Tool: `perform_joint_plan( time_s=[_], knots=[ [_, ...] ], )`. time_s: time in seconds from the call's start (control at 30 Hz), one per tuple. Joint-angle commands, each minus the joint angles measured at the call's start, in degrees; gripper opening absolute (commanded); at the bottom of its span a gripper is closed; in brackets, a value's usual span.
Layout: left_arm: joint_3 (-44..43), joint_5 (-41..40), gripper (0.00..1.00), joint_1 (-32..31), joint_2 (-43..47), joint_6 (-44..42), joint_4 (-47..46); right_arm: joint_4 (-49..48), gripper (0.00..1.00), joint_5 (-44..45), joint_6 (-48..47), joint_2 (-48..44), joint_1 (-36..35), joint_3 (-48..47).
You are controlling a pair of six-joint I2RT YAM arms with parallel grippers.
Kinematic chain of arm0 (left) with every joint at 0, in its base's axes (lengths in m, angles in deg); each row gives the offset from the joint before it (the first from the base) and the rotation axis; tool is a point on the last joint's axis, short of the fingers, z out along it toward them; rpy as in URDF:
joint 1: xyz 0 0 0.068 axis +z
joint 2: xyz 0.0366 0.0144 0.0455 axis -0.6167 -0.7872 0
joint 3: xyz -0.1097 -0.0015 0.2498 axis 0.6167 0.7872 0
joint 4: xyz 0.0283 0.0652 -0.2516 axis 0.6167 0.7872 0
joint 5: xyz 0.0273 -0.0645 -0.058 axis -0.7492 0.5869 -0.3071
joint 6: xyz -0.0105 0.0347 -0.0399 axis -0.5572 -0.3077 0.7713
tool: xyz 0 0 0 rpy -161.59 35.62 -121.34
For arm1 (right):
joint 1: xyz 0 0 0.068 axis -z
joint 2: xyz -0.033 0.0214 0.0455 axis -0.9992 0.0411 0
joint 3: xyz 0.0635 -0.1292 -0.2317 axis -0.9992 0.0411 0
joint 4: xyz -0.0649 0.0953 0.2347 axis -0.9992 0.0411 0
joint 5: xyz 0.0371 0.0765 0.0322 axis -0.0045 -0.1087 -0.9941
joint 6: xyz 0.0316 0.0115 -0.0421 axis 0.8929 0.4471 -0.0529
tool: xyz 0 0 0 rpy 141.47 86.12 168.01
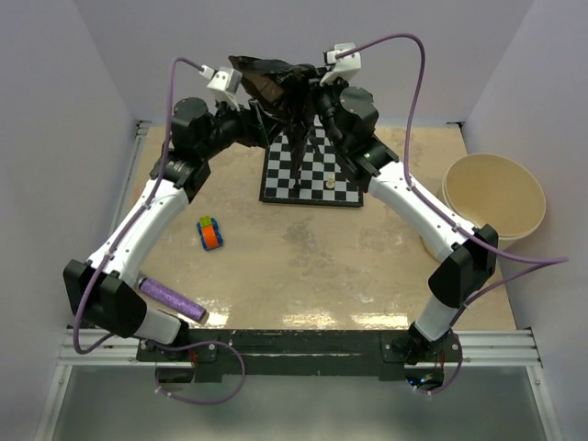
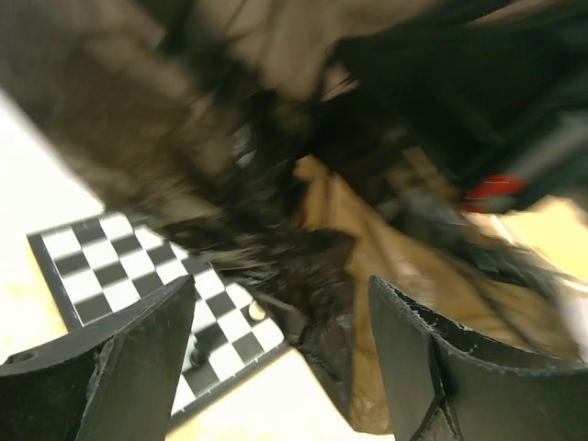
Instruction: Put the trash bags into the trash bin
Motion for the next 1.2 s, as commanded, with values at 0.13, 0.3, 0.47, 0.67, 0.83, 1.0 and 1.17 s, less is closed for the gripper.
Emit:
perform_joint_plan(
  time_s=[0.13, 0.3, 0.47, 0.67, 0.83, 1.0, 1.17],
  knots=[
    [-6.1, -3.3, 0.82, 0.1, -5.2, 10.2, -3.3, -4.0, 0.0, 4.1, -0.8, -3.4, -0.2, 3.3],
    [-8.0, -1.0, 0.81, 0.0, -5.8, 11.9, -1.6, -5.5, 0.0, 5.7, -2.1, -3.6, -0.3, 4.9],
    [-9.5, -5.3, 0.75, 0.0, -7.0, 12.3, 4.6, -5.6, 0.0, 6.0, -2.1, -3.4, -0.4, 5.0],
    [-11.7, -7.4, 0.73, -0.6, -12.3, 14.3, 5.2, -6.2, 0.0, 6.0, -2.8, -3.2, -1.1, 5.3],
    [-15.3, -9.8, 0.66, -1.1, -15.4, 14.8, 8.4, -7.3, 0.0, 7.6, -4.2, -3.3, -1.4, 6.5],
    [-13.5, -8.6, 0.46, -0.5, -13.7, 14.7, 11.2, -10.4, 0.0, 10.6, -8.2, -2.9, -1.4, 7.3],
    [-10.7, -8.6, 0.25, 0.9, -11.4, 14.4, 11.8, -11.1, 0.0, 11.1, -9.0, -2.1, -1.4, 6.8]
  ],
)
